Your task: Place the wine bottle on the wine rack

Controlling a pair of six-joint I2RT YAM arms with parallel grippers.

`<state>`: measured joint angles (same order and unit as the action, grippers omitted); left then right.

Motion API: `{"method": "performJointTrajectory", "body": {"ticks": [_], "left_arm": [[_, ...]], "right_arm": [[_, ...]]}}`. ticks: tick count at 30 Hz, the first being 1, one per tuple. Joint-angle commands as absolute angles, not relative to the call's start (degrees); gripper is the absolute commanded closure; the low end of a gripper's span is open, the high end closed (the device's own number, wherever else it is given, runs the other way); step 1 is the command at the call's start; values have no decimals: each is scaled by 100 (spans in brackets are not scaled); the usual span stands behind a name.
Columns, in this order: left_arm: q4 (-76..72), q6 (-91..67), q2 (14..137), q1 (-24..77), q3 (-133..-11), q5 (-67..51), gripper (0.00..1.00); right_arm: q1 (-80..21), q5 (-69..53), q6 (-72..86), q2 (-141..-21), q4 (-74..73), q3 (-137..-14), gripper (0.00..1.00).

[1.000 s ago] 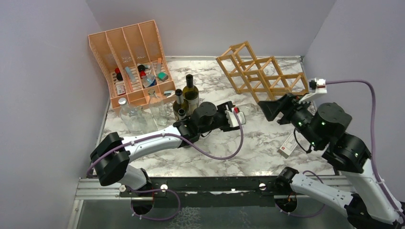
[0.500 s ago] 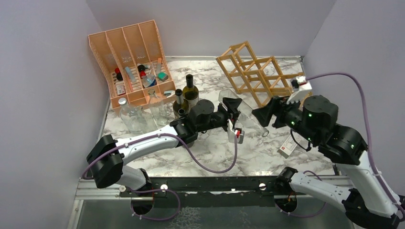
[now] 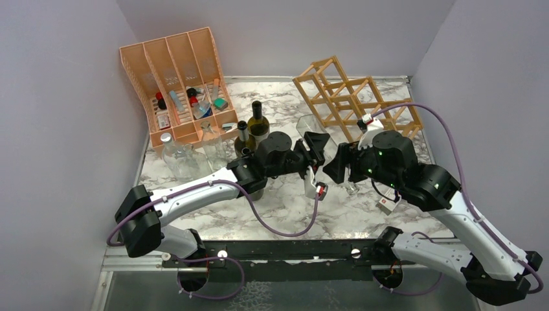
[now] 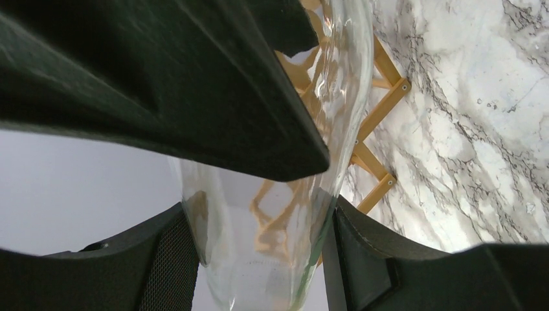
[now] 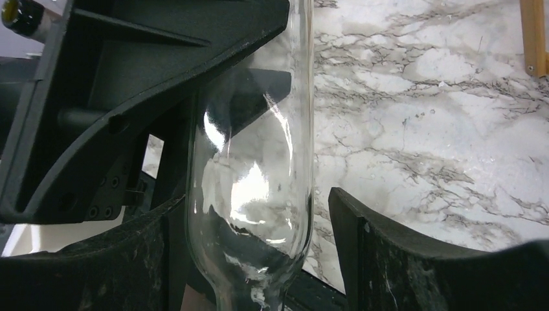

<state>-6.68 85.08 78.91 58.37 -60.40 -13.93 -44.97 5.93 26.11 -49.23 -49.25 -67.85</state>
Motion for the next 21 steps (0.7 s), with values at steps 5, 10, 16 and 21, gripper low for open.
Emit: {"method": "performJointTrajectory", "body": {"ticks": [5,10,16,21], "left_arm": [[-733,8911,7670,5848,-6308,-1512,100],[-786,8770,7656,5862,-6281,-1426,99],[-1713,7929,7386,5871,-5833,-1270,11],[-1666,7290,7222,5880,-5762,-1073,1]], "right_arm": [[-4535,500,2670,-4980,-4443,-6546,33],[-4532,554,2682,-4973,-4207,-6500,73],[-4529,1232,2708,-4809,-4112,-6635,99],[-4531,1998,2720,-4630,-4061,-6705,99]]}}
